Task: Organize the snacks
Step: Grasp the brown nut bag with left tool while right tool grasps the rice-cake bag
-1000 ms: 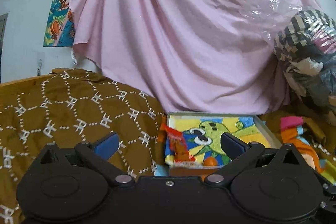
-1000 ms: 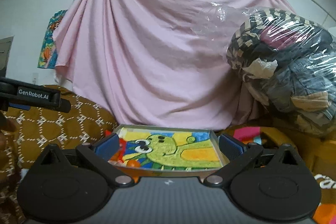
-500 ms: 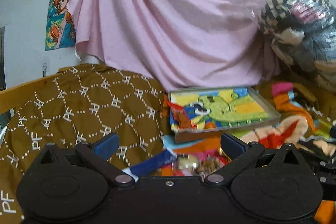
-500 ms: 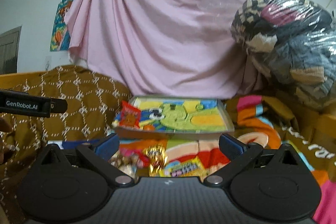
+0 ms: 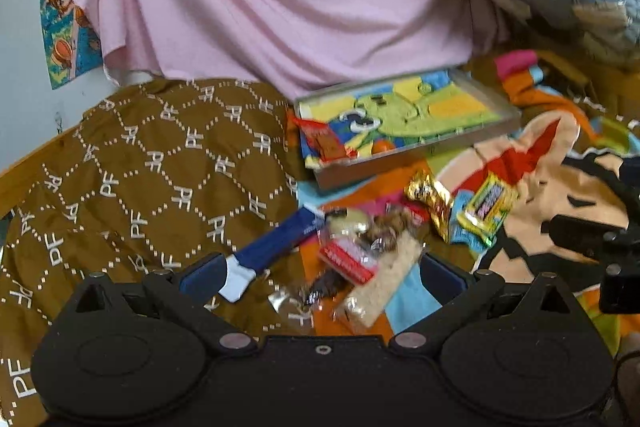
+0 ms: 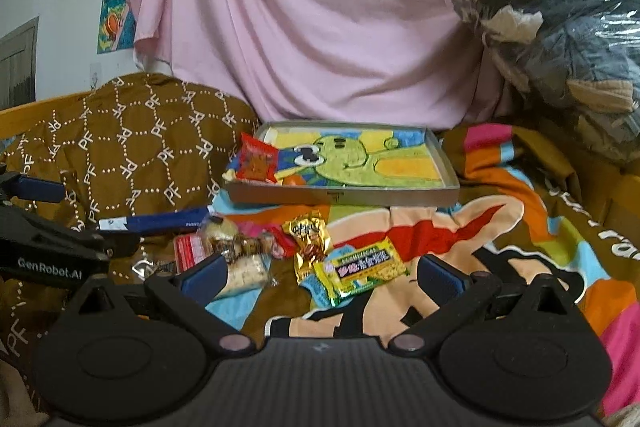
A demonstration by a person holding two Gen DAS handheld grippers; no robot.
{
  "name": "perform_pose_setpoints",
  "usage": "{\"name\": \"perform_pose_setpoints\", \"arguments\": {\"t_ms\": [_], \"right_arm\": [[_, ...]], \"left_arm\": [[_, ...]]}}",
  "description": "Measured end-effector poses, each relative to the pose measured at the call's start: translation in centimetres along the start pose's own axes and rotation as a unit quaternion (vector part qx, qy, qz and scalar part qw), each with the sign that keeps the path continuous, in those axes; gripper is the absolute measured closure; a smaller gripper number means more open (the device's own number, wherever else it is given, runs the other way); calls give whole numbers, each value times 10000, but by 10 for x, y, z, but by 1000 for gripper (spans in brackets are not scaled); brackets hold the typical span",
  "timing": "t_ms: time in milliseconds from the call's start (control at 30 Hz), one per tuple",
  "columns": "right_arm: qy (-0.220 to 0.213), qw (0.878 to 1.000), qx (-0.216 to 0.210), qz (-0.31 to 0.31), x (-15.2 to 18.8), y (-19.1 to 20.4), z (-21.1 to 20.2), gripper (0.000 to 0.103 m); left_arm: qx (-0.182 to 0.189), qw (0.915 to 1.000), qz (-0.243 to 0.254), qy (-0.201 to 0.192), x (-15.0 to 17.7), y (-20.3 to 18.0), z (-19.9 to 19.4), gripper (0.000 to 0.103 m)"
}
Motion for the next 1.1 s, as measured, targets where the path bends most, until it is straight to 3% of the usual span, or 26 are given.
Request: {"name": "perform_pose_setpoints", "arguments": {"t_ms": [233,400,633,800,967,1100], "right_arm": [[340,9994,-64,-25,6,2,11,0],[609,9978,-240,-73,9,10,21,0],[1196,9887,-844,336,16,26,53,0],[1833,9706,-1242,941,25,40,95,0],[1876,9650,-1420,1162,23,53,120,0],[1992,9555,-1669,1398,20,65,141,0]], "left_arm": [[123,9977,-173,640,4,8,22,1],[297,9949,121,957,-10,14,46,1],[409,9931,507,975,-33,23,90,1],[495,9933,605,846,-59,21,121,1],[882,9917,739,572,-82,12,137,1],[1310,9856,900,571,-88,0,149,1]]}}
Point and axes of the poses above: each gripper's, at about its wrist camera, not at the fingertips, and z roughly the way its jaws point, y to its left, x to its underside, the point moved 6 cm from there along z, roughly the way its jaws point, and after that the axes turned 5 degrees about y, right-handed, at the moved point
